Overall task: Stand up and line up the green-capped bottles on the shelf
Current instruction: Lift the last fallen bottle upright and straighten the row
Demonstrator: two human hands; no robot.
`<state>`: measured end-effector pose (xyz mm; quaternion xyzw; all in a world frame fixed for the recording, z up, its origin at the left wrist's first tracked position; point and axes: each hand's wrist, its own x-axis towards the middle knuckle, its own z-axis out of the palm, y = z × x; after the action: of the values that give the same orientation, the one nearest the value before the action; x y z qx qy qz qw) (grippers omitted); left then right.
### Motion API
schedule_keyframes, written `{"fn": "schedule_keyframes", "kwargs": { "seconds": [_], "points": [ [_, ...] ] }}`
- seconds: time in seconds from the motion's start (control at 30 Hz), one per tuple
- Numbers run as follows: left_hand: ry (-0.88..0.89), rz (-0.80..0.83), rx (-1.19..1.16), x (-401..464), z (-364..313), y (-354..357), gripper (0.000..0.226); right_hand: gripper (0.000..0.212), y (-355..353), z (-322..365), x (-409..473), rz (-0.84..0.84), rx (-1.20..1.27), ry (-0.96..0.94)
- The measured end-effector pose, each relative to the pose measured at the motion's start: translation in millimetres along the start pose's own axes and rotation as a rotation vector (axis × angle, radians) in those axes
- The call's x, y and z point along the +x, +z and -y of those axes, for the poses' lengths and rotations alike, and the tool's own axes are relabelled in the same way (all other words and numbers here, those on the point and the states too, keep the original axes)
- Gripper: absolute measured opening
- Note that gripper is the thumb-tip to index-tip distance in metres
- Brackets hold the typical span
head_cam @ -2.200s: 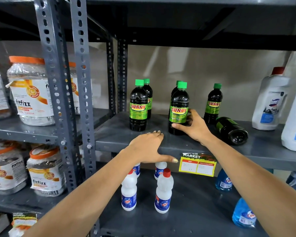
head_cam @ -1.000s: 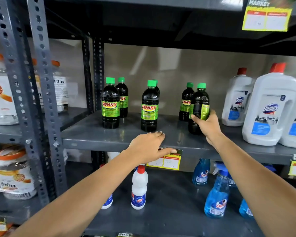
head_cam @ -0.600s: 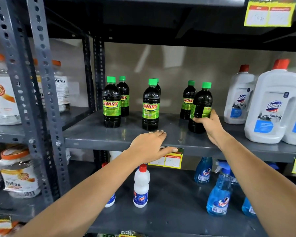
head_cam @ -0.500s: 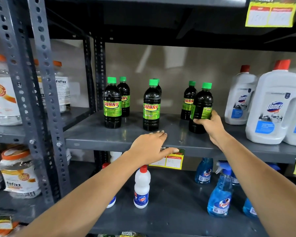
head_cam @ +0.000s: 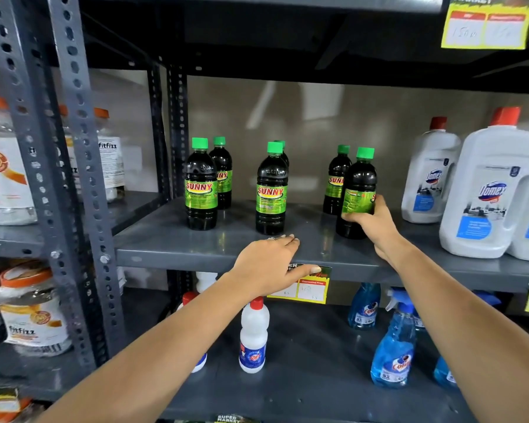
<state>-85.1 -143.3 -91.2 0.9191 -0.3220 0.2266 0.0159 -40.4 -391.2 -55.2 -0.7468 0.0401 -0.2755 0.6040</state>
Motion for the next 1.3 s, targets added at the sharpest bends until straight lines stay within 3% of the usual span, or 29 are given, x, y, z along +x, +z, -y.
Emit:
{"fn": "schedule_keyframes", "kwargs": {
  "seconds": [0.2,0.4,0.5,0.67,0.87,1.1,1.2,1.3],
  "points": [
    [-0.008,-0.007,-0.005,1,0,0,0.084,0.074,-1,-2,-1,0.008,-0.025,-0.016],
    [-0.037,0.015,-0.069,3,2,0,0.085,0.058,-2,-3,2,0.038,0.005,0.001],
    [-0.043,0.023,-0.089,3,2,0,0.086,0.075,-1,-4,0,0.019,-0.065,-0.002],
    [-0.050,0.057,-0.107,1,2,-5,0.082,0.067,-4,-4,3,0.031,0.003,0.001],
    [-0.041,0.057,-0.122,1,2,-7,0.083,0.084,-4,-8,3,0.001,-0.106,0.001],
    [-0.058,0.091,-0.187,3,5,-6,0.085,0.067,-4,-9,4,-0.003,-0.107,-0.003],
    [-0.142,-0.074,-0.539,4,9,-6,0.066,0.064,-5,-9,5,-0.002,-0.118,0.001],
    [-0.318,-0.458,-0.758,6,18,-3,0.026,0.059,-4,-9,4,0.003,-0.119,-0.005]
  ]
}}
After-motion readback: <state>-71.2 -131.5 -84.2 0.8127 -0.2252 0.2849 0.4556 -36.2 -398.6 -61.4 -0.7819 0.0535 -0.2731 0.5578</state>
